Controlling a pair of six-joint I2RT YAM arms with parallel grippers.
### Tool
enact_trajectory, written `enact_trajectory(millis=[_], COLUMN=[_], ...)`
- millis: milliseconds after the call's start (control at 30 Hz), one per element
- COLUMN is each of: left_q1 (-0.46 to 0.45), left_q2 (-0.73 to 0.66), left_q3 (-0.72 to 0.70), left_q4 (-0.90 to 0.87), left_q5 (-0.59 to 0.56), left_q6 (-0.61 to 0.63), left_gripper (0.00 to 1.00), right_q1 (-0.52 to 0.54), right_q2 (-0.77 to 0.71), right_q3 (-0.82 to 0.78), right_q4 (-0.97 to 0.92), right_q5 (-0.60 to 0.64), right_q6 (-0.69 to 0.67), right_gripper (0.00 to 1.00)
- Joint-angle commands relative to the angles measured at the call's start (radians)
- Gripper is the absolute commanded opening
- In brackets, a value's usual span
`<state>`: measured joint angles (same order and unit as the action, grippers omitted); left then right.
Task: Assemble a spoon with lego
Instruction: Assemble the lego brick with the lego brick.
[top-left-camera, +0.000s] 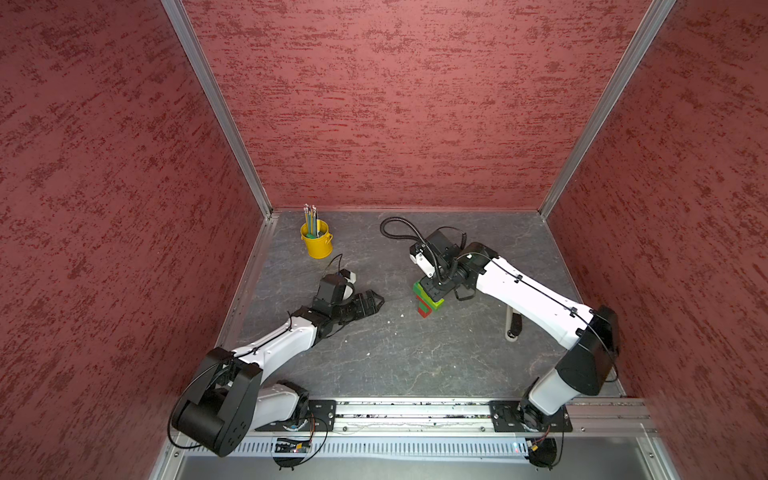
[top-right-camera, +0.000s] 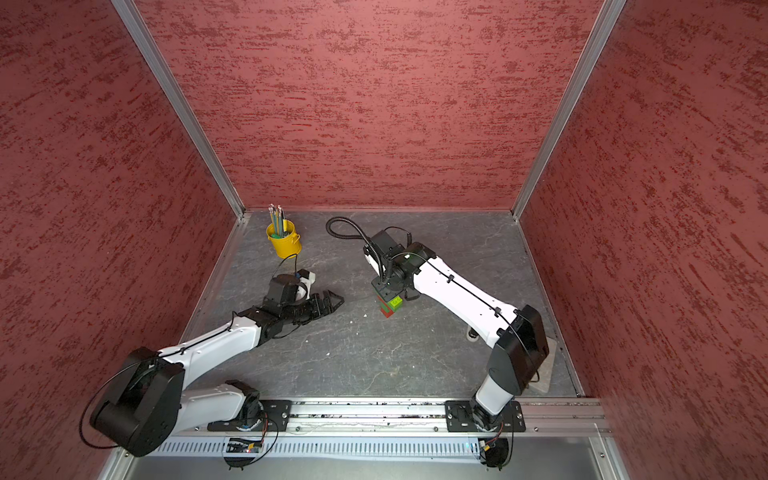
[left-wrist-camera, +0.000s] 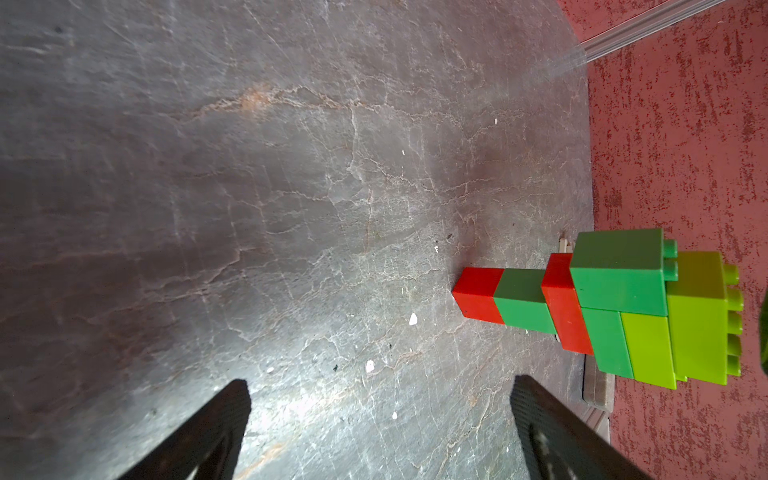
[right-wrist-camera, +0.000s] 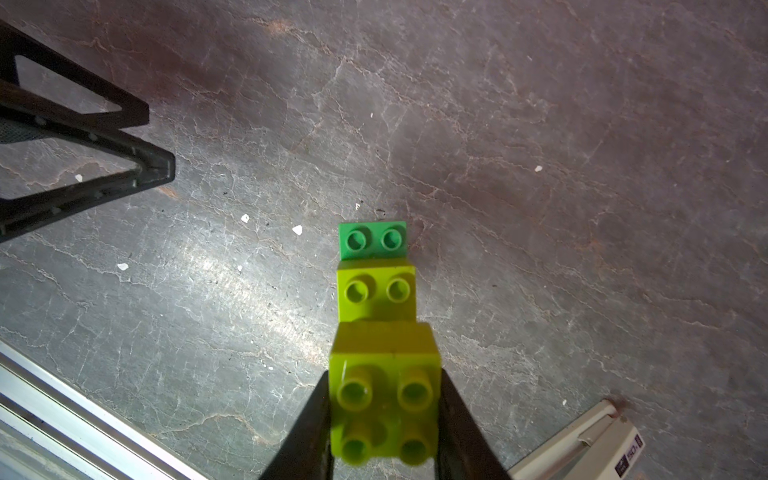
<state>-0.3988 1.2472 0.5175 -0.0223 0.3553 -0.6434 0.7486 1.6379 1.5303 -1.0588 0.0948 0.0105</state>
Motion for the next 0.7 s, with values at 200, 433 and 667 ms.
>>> enact_trajectory(millis=[200, 433, 667], left_q1=[-0.005, -0.005, -0.005], left_q2=[0.008, 0.011, 0.009], left_q3=[0.020, 0.021, 0.020], left_q4=[0.003, -0.002, -0.001], left_q5=[-0.021, -0.023, -0.029], left_q6=[0.002, 0.005, 0.005], left_gripper=[1.00, 1.00, 1.00], right_q1=[-0.007, -0.007, -0.008], right_q2=[0.026, 0.035, 0.037], right_q3=[-0.005, -0.001, 0.013], right_q4=[0.008, -0.008, -0.033], right_q5=[-0.004, 0.009, 0.005], right_q6=[-0.006, -0.010, -0.014], right_gripper=[0.28, 0.29, 0.29])
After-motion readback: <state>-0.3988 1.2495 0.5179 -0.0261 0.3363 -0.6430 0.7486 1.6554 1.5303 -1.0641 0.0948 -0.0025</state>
